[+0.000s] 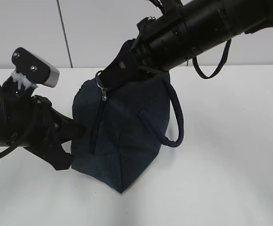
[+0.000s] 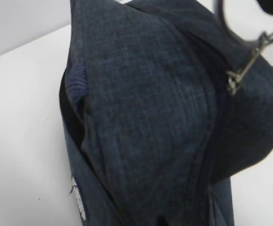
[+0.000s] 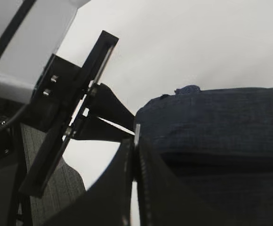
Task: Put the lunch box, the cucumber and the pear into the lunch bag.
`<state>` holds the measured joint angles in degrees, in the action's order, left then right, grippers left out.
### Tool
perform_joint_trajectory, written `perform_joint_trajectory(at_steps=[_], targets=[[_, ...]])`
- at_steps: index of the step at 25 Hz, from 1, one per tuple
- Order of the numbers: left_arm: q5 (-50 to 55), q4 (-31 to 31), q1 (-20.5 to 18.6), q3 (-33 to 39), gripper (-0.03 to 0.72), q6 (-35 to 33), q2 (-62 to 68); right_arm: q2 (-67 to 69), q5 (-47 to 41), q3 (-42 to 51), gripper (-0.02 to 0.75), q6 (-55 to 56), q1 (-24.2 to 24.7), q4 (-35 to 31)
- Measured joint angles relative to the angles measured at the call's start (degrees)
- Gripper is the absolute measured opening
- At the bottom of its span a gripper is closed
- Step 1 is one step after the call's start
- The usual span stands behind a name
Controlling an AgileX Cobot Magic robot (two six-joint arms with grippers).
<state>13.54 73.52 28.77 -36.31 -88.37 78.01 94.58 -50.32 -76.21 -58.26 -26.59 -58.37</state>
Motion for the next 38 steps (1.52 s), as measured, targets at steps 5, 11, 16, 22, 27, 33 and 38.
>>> perform_joint_trajectory(at_steps=[5,11,16,22,27,33,38], targets=[[-0.25,0.22,0.0,0.07,-0.009,0.0,0.0,0.0,-0.09,-0.98,0.006,0.86,0.03,1.61],[-0.94,2.16,0.0,3.44,-0.009,0.29,-0.47,0.56,2.3,-4.76,0.006,4.07,0.27,10.66],[-1.55,4.71,0.0,5.52,-0.01,0.31,-0.51,2.27,5.21,-6.05,0.006,5.55,0.27,15.51],[-1.75,5.48,0.0,5.58,-0.01,0.43,-0.58,5.29,8.94,-6.7,0.006,8.24,1.5,17.84],[-1.87,5.43,0.0,5.77,-0.01,0.43,-0.58,5.55,9.28,-7.25,0.006,9.95,6.16,16.18],[-1.96,4.94,0.0,6.09,-0.01,0.43,-0.58,5.67,10.33,-8.7,0.006,8.16,8.21,17.5],[-2.0,4.94,0.0,6.14,-0.011,0.43,-0.58,7.91,12.29,-9.02,0.006,8.03,9.75,17.73]])
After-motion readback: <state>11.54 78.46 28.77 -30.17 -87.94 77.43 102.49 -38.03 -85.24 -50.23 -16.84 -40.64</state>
